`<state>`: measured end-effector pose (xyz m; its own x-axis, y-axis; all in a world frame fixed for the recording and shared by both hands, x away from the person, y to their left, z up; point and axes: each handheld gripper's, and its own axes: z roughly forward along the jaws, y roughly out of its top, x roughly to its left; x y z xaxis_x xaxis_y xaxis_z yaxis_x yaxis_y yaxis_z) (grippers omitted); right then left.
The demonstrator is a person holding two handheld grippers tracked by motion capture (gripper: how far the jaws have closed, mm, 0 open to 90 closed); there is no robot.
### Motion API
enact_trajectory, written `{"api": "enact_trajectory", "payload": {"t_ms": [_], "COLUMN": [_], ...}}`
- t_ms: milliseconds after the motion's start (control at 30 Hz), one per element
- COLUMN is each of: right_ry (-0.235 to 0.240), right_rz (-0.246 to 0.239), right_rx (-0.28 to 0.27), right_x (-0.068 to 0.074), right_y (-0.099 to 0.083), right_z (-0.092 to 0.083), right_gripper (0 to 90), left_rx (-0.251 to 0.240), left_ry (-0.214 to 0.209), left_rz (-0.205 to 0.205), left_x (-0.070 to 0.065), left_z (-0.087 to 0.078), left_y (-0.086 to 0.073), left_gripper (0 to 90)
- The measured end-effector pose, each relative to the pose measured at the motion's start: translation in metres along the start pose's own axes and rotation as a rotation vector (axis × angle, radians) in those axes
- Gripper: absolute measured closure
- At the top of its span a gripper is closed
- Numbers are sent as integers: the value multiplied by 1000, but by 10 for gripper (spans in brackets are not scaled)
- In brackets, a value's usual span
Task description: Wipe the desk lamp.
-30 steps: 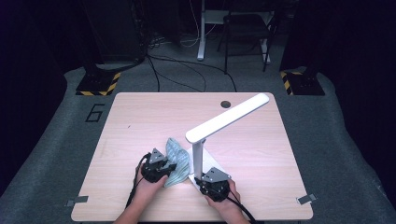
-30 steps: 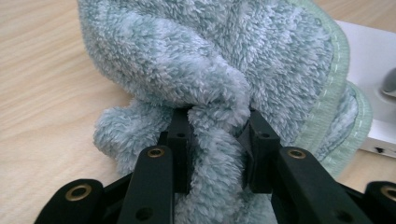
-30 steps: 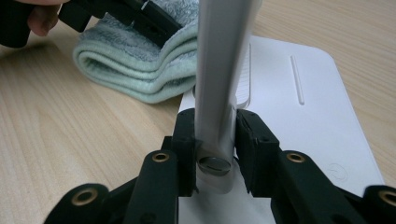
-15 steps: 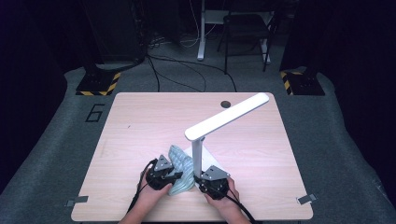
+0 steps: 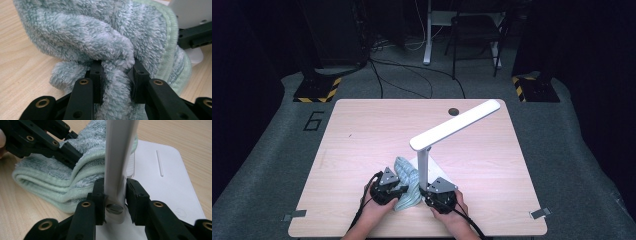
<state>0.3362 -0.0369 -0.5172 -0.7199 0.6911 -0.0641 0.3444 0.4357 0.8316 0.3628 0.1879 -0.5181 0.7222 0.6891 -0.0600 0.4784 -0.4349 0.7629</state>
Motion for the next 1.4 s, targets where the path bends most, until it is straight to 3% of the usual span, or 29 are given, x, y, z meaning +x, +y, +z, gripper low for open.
{"api": "enact_trajectory", "payload": {"t_ms": [133, 333, 367, 667, 1100, 1400], "right_ry": [-6, -9, -4, 0, -17, -47], "right_rz": [20, 19, 19, 20, 11, 31], "right_rx": [3, 1, 2, 5, -5, -11], "right_x": [2, 2, 1, 2, 0, -3], "right_y": [-1, -2, -2, -5, -7, -7], "right_z": [-1, -3, -4, -9, -10, -12], "right_gripper": [699, 699, 699, 699, 704, 715], "left_rx": [-5, -12, -22, -24, -71, -112], "left_ry": [14, 47, 68, 99, 83, 63], "left_rz": [-17, -17, -25, -56, -69, -23], "left_x": [4, 10, 12, 25, 24, 13], "left_z": [1, 2, 3, 3, -6, -21], "left_y": [1, 2, 2, 4, 8, 16], "left_gripper": [689, 688, 688, 686, 683, 682]}}
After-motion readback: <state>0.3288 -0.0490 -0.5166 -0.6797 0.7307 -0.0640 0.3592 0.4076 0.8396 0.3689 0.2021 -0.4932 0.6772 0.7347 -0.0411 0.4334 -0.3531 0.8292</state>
